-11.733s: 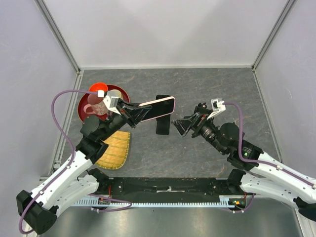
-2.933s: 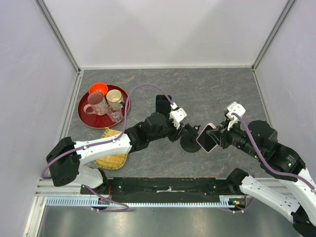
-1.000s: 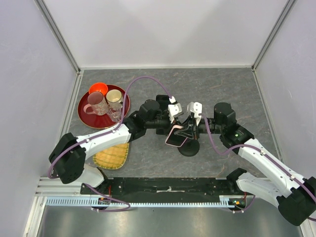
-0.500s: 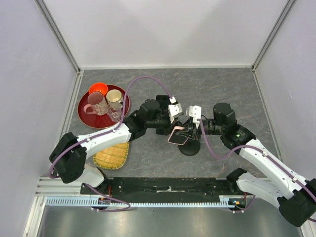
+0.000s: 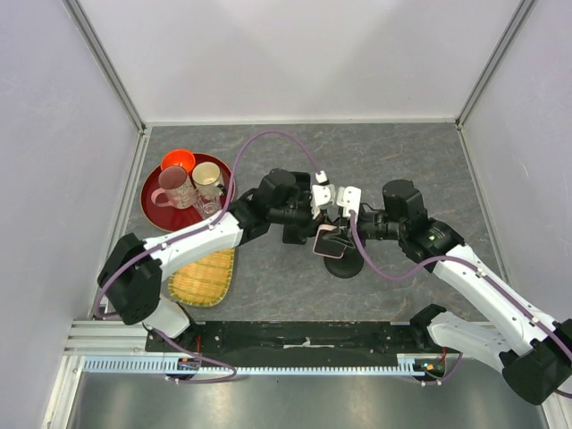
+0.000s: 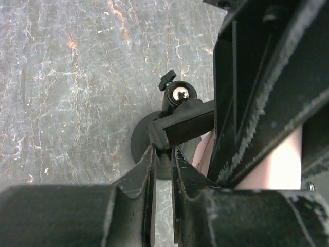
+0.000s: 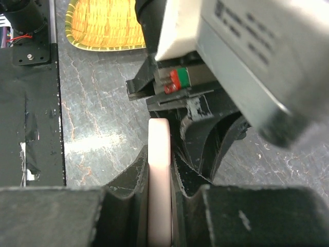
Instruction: Place the phone on the phone stand
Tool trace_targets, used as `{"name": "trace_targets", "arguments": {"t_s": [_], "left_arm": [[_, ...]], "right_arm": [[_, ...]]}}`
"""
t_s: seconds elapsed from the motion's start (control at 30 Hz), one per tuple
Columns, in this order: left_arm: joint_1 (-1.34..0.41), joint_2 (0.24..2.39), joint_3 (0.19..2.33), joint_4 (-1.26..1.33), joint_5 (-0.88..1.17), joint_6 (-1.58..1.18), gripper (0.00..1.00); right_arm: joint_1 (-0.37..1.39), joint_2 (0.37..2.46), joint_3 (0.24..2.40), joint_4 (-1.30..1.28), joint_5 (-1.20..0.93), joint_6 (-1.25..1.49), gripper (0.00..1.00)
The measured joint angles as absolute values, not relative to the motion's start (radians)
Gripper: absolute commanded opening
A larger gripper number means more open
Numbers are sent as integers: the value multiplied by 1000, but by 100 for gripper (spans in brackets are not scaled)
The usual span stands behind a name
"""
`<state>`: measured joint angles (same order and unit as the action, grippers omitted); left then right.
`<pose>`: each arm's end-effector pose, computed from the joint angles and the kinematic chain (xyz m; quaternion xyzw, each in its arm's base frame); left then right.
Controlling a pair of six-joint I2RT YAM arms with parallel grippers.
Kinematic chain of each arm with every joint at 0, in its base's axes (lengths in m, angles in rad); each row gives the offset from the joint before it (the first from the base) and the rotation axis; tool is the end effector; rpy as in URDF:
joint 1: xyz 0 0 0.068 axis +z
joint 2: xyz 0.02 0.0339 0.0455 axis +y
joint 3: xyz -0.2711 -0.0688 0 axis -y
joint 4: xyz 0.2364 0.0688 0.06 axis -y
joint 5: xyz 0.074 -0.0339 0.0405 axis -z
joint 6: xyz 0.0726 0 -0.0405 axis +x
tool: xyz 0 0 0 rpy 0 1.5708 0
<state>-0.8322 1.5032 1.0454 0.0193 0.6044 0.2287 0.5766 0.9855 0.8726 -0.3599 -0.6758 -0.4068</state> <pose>0.2128 -0.2950 0.2765 0.5453 0.6142 -0.3920 0.4143 0.1665 0.1625 0.3130 -0.5325 0.6278 0.3235 0.4666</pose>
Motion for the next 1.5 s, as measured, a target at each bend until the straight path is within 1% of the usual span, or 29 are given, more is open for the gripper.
{"name": "trace_targets", "arguments": {"t_s": [0.1, 0.5, 0.8, 1.0, 1.23, 1.27, 1.33, 1.37, 1.47, 1.5], "left_arm": [[-824, 1549, 1118, -47, 631, 270, 2], [-774, 1563, 1168, -174, 725, 355, 2], [-752, 1550, 1136, -130, 773, 353, 2], [-715, 1496, 1097, -102, 794, 336, 2], [-713, 1427, 1051, -43, 691, 265, 3], [-722, 1426, 1047, -36, 671, 253, 10], [-745, 1427, 1040, -23, 640, 220, 18], [-756, 1427, 1038, -19, 628, 197, 25], [-768, 1427, 1035, -2, 601, 133, 37], [-765, 1424, 1028, 12, 590, 104, 39]], "right_arm": [[562, 992, 874, -348, -684, -408, 0], [561, 1017, 902, -346, -681, -442, 0], [558, 931, 860, -344, -617, -424, 0], [552, 925, 859, -359, -577, -407, 0], [542, 950, 883, -398, -434, -355, 0], [540, 950, 883, -400, -435, -347, 0], [537, 950, 883, -393, -460, -315, 0], [535, 952, 884, -388, -487, -297, 0], [531, 960, 892, -361, -548, -227, 0], [522, 965, 892, -340, -561, -194, 0]]}}
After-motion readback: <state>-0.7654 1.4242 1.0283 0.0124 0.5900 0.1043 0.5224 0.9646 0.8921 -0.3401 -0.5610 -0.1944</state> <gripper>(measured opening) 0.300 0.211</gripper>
